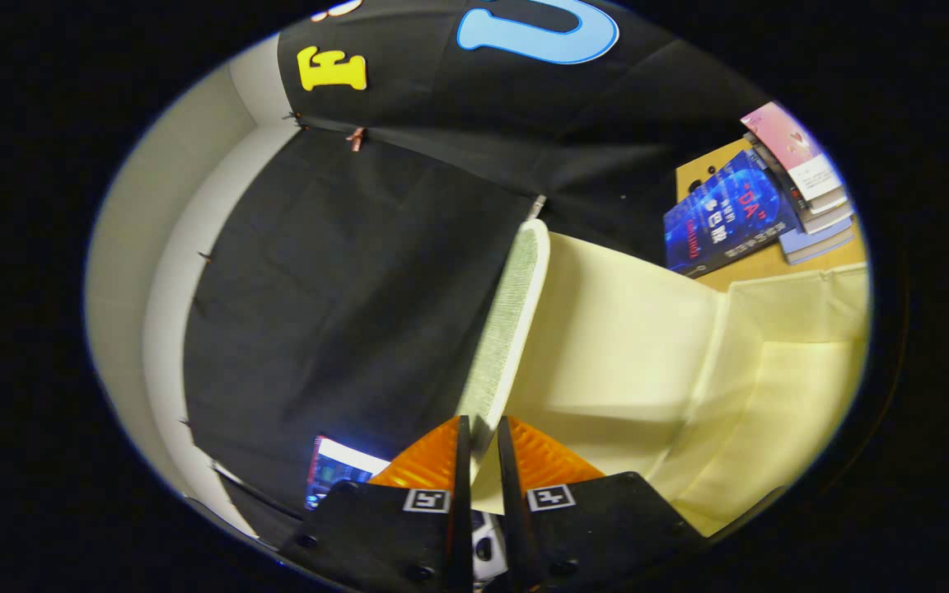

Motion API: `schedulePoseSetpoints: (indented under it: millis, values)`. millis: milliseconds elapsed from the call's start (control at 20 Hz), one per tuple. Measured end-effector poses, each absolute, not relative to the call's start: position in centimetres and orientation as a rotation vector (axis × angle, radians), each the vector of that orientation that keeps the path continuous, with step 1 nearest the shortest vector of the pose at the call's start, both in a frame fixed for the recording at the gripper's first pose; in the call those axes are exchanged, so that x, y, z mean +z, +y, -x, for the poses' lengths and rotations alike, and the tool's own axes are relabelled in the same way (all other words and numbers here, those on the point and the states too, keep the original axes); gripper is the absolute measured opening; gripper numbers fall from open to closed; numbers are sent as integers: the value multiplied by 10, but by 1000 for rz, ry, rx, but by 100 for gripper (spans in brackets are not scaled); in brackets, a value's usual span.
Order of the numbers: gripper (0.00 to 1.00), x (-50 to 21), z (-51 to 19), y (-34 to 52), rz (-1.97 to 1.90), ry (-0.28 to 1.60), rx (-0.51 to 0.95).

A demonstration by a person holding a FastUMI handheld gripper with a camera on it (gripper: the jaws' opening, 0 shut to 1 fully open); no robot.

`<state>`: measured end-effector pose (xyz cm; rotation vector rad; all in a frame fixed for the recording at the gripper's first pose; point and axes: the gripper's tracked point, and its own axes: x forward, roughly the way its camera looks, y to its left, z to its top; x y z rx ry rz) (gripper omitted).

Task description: Open the storage box then place both shoes into the box .Put the left shoe in first, then the right shoe, with the right side of both shoes facing outward in a uniform manner.

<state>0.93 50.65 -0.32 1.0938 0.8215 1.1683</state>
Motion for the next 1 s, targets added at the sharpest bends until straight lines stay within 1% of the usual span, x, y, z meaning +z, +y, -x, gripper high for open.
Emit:
schedulePoseSetpoints:
  millis: [50,150,250,300,350,400,450,500,700,1000]
  values:
    - [23,-12,-7,512,-1066,845,1160]
    - [35,-21,-6,511,-1021,864,1134]
    - [67,-27,-11,509,-1009,854,1111]
    - [76,-29,-14,505,-1003,850,1093]
    - [79,-33,-19,501,-989,846,1074]
    - [90,-37,-21,496,-973,840,1057]
    - [94,-43,-22,486,-948,836,1036]
    - [96,-48,-20,472,-925,832,1019]
    - [96,-70,-24,414,-822,801,932]
    - [97,-122,-25,294,-620,775,708]
